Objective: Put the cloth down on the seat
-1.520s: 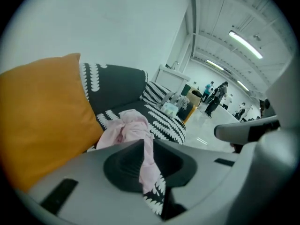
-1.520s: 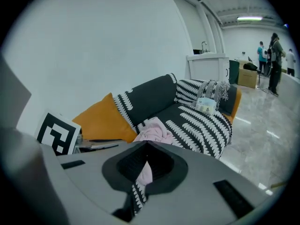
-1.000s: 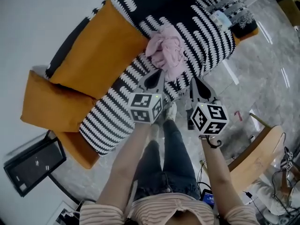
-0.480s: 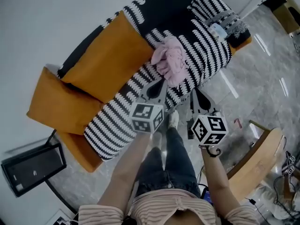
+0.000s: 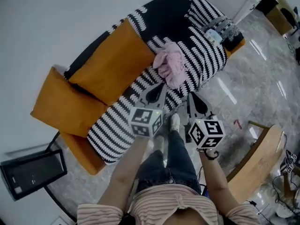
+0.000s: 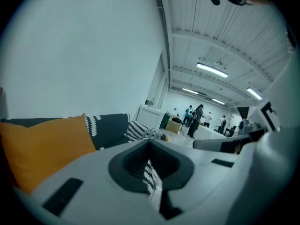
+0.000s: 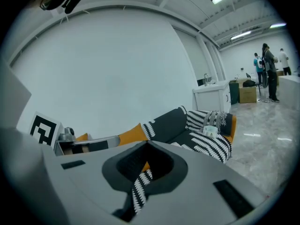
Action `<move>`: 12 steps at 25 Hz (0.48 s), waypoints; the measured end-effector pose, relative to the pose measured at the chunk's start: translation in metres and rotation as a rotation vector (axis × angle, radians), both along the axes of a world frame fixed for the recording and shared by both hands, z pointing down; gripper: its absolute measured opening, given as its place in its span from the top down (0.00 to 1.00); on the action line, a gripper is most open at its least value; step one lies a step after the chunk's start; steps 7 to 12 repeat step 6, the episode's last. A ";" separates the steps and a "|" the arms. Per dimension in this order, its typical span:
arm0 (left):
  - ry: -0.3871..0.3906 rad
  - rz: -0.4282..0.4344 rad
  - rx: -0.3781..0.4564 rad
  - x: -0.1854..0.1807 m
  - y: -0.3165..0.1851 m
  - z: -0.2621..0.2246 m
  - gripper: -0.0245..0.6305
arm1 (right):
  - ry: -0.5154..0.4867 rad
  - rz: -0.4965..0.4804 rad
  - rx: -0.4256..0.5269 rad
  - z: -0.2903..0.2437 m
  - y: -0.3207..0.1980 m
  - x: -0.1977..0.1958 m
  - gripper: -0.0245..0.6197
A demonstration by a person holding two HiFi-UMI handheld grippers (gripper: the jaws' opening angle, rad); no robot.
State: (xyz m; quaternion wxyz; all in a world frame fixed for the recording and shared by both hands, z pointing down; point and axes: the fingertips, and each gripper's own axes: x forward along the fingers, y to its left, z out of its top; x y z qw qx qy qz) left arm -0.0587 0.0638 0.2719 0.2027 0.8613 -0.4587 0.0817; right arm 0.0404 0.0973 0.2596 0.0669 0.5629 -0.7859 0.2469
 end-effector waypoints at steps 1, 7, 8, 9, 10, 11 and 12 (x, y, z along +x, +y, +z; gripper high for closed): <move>0.001 0.001 0.003 0.001 0.001 -0.003 0.95 | 0.002 0.000 0.005 -0.003 0.001 0.001 0.95; 0.009 0.003 0.016 -0.005 0.009 -0.013 0.95 | 0.000 0.005 0.027 -0.016 0.009 -0.002 0.95; 0.009 0.003 0.016 -0.005 0.009 -0.013 0.95 | 0.000 0.005 0.027 -0.016 0.009 -0.002 0.95; 0.009 0.003 0.016 -0.005 0.009 -0.013 0.95 | 0.000 0.005 0.027 -0.016 0.009 -0.002 0.95; 0.009 0.003 0.016 -0.005 0.009 -0.013 0.95 | 0.000 0.005 0.027 -0.016 0.009 -0.002 0.95; 0.009 0.003 0.016 -0.005 0.009 -0.013 0.95 | 0.000 0.005 0.027 -0.016 0.009 -0.002 0.95; 0.009 0.003 0.016 -0.005 0.009 -0.013 0.95 | 0.000 0.005 0.027 -0.016 0.009 -0.002 0.95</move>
